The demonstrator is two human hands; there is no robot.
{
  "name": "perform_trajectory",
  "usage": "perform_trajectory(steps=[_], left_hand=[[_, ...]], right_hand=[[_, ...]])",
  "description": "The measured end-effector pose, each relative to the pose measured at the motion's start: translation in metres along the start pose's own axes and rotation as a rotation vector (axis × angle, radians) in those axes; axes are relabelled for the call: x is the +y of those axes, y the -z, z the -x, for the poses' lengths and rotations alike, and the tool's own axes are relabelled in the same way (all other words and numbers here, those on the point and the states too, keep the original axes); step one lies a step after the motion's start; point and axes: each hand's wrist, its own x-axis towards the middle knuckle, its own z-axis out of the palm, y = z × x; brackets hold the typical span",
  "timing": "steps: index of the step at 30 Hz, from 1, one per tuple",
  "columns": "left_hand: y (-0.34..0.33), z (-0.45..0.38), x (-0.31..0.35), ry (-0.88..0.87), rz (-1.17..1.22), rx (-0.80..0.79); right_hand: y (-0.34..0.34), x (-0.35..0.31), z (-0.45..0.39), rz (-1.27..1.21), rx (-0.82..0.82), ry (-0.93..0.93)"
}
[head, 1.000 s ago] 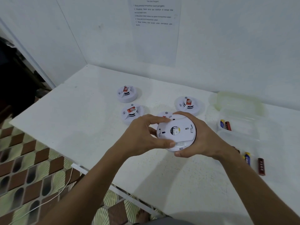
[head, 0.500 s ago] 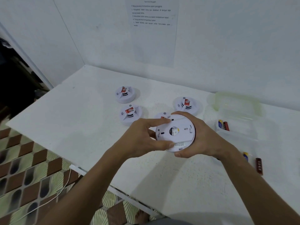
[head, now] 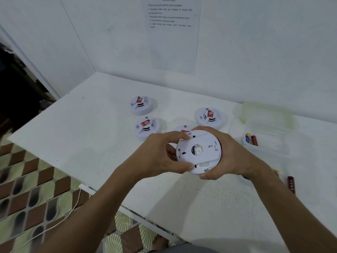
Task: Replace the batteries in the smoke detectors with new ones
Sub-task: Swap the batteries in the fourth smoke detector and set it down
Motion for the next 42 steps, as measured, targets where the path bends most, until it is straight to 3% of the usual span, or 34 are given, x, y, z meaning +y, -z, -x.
perform_trajectory(steps=[5, 15, 17, 21, 26, 30, 34, 42], left_hand=[[-0.003, -0.001, 0.004, -0.014, -0.052, 0.071], [0.005, 0.000, -0.006, -0.071, 0.017, 0.019], [0.007, -0.002, -0.008, -0.048, 0.065, 0.024], [0.006, -0.003, -0.008, -0.021, 0.074, 0.043], [0.004, 0.003, -0.007, -0.088, 0.338, -0.003], [0.002, 0.006, -0.019, -0.081, -0.018, -0.029], [-0.005, 0.006, -0.021, -0.047, 0.071, -0.077], [0.008, 0.008, -0.019, -0.111, -0.057, 0.041]], right_hand=[[-0.006, -0.003, 0.000, -0.040, 0.062, 0.034], [-0.001, -0.004, -0.001, -0.099, -0.027, 0.032], [-0.001, -0.004, -0.002, -0.027, -0.019, 0.032], [-0.002, -0.002, -0.006, 0.349, 0.056, 0.021], [-0.004, 0.003, -0.004, 0.328, 0.018, -0.017], [-0.008, 0.003, -0.005, 0.053, 0.019, 0.012], [-0.014, 0.001, -0.002, -0.126, 0.062, 0.059], [-0.015, 0.012, -0.001, 0.000, 0.078, -0.053]])
